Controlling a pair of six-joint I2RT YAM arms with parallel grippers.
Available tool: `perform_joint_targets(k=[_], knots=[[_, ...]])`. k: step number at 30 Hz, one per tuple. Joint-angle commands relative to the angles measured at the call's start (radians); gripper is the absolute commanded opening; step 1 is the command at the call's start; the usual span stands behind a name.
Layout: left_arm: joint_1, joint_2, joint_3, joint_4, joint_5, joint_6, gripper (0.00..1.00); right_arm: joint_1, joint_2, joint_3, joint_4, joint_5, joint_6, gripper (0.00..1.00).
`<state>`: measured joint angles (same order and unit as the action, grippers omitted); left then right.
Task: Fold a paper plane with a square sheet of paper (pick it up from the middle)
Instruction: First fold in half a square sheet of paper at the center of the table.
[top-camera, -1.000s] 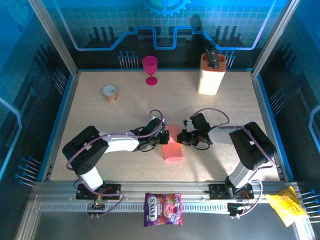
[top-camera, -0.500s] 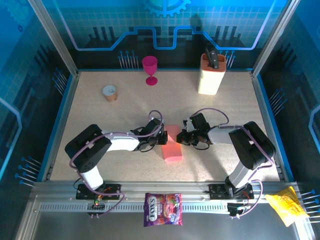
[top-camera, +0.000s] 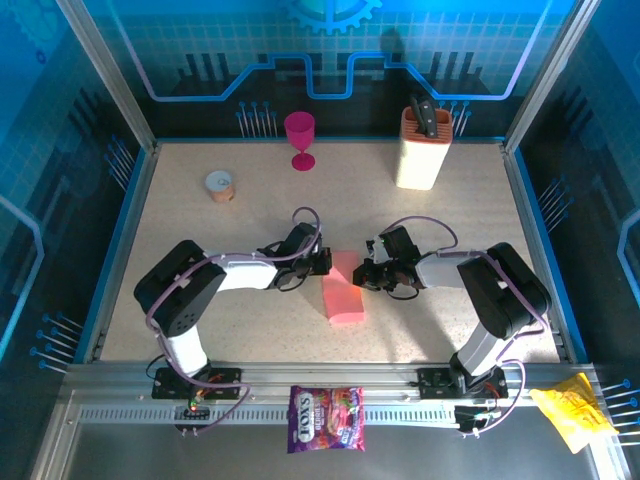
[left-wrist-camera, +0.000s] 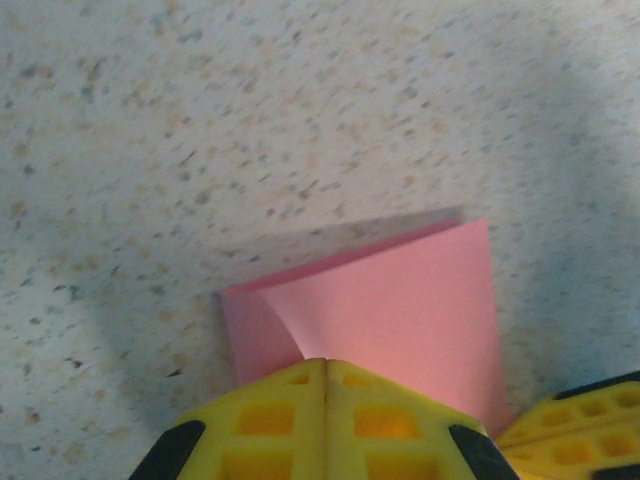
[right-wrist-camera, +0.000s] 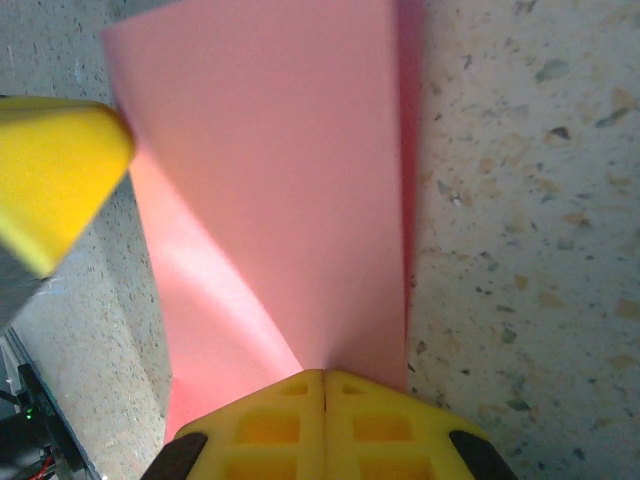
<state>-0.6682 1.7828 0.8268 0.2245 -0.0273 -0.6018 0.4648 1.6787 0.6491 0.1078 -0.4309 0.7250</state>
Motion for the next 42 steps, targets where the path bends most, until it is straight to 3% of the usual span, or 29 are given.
perform_joint_targets(k=[1, 14, 31, 37, 42], knots=[[0.010, 0.029, -0.033, 0.028, 0.006, 0.009, 0.00, 0.016, 0.070, -0.039, -0.106, 0.110, -0.010, 0.00], [0.018, -0.067, 0.040, -0.025, 0.036, 0.030, 0.00, 0.015, 0.077, -0.039, -0.107, 0.110, -0.009, 0.00], [0.054, 0.086, 0.054, -0.017, -0.028, 0.054, 0.00, 0.015, 0.090, -0.020, -0.127, 0.115, -0.022, 0.00], [0.049, -0.013, 0.023, -0.026, 0.004, 0.046, 0.01, 0.015, 0.101, -0.026, -0.124, 0.127, -0.023, 0.00], [-0.018, -0.119, -0.004, -0.043, 0.018, 0.010, 0.01, 0.014, 0.109, -0.026, -0.120, 0.129, -0.022, 0.00]])
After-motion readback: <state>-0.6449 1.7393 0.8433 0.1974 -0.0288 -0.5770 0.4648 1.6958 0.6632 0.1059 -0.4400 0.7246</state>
